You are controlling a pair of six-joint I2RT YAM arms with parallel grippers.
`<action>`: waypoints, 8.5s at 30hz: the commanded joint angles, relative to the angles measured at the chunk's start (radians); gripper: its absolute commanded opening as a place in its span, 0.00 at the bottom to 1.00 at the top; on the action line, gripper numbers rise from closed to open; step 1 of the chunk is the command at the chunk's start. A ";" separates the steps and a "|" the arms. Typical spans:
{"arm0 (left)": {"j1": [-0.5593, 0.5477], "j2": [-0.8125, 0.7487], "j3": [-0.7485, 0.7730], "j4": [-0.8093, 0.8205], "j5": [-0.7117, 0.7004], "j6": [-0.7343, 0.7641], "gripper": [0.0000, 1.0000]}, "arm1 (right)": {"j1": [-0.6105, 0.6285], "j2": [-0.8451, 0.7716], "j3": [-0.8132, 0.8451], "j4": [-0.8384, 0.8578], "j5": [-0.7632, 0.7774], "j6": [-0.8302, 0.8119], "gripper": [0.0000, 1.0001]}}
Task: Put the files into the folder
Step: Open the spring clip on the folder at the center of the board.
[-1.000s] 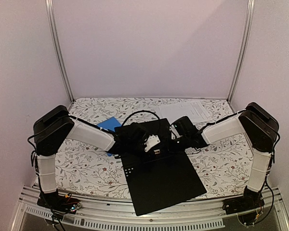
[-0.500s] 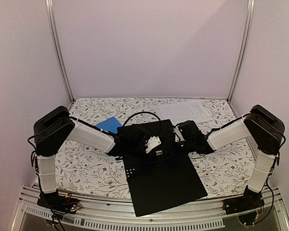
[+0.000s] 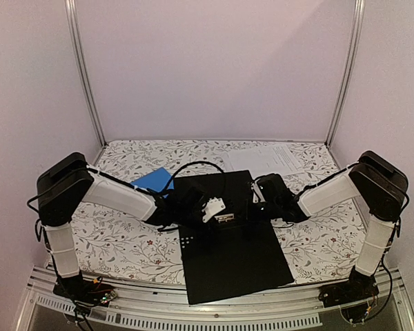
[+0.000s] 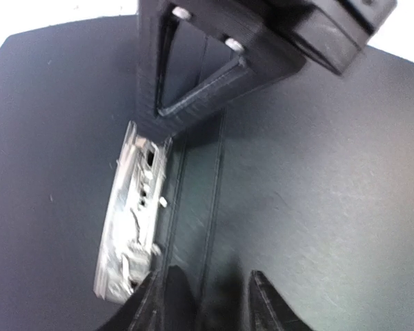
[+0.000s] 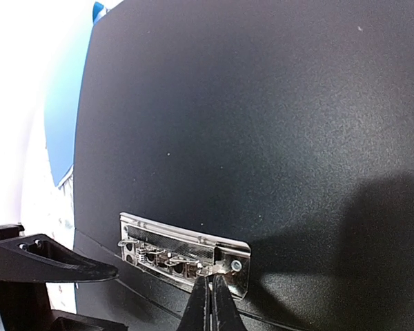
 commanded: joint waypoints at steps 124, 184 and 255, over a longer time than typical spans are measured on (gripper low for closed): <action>0.051 -0.036 0.103 -0.092 -0.018 -0.020 0.71 | 0.108 -0.252 -0.014 -0.141 0.108 -0.156 0.00; 0.336 -0.565 -0.236 -0.289 -0.035 -0.643 0.83 | 0.452 -0.058 0.383 -0.483 0.311 -0.300 0.14; 0.334 -0.493 -0.165 -0.305 -0.057 -0.591 1.00 | 0.195 -0.088 0.429 -0.755 0.175 -0.429 0.94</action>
